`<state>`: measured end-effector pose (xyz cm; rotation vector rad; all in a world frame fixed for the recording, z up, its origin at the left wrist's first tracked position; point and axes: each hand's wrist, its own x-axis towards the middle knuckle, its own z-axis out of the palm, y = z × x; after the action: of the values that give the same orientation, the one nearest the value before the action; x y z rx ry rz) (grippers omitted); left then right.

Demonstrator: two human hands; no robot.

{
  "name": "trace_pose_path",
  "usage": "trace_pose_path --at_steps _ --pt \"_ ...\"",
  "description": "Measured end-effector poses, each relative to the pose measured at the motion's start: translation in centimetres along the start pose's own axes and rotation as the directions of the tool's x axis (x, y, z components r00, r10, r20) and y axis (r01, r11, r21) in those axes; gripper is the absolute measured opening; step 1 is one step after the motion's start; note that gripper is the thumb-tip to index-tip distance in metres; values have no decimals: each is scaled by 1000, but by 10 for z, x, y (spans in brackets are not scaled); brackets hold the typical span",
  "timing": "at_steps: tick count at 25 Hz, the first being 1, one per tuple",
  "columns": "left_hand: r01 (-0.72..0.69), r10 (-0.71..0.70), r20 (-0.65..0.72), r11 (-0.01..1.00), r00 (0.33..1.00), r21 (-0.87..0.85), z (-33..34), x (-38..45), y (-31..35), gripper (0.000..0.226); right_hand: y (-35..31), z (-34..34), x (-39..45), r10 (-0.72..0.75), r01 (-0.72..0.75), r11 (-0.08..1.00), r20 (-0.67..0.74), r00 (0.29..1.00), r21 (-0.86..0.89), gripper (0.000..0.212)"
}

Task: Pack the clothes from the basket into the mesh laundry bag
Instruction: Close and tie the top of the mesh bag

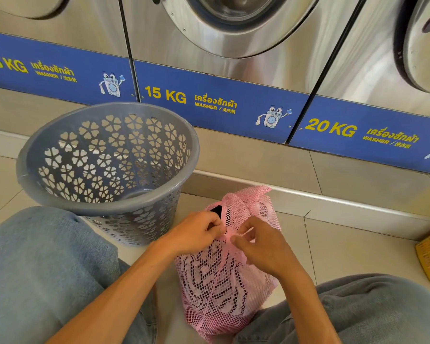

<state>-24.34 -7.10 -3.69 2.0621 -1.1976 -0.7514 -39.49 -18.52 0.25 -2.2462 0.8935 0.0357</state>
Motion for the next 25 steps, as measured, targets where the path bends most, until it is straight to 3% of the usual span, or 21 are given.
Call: trace_pose_path --at_steps 3,8,13,17,19,20,22,23,25 --pt "-4 5 28 1000 1000 -12 0 -1 4 17 1 3 3 -19 20 1000 -76 997 5 33" --pt "22 -17 94 998 995 -53 -2 -4 6 18 0 12 5 -50 50 997 -5 999 -65 31" --pt "29 -34 120 999 992 44 -2 -2 -2 18 -2 5 1 -43 46 999 133 990 -23 27" --pt "125 -118 -68 985 991 122 -11 3 -14 26 3 -4 -6 -10 30 999 416 909 -40 21" --pt "138 -128 -139 989 982 62 -16 4 -13 28 8 -6 -8 29 5 997 472 881 -71 18" --pt "131 -127 -138 991 982 22 -17 6 -13 28 11 -6 -6 19 26 995 421 907 -101 20" --pt "92 -94 -68 995 993 -42 -17 7 -12 25 13 -3 -1 -55 84 986 188 981 -146 27" --pt "71 -72 -8 996 997 -57 -16 7 -11 22 11 -1 2 -89 98 989 87 992 -107 29" --pt "41 -34 100 996 994 -73 -13 7 -12 20 5 6 7 -115 114 993 22 993 24 29"
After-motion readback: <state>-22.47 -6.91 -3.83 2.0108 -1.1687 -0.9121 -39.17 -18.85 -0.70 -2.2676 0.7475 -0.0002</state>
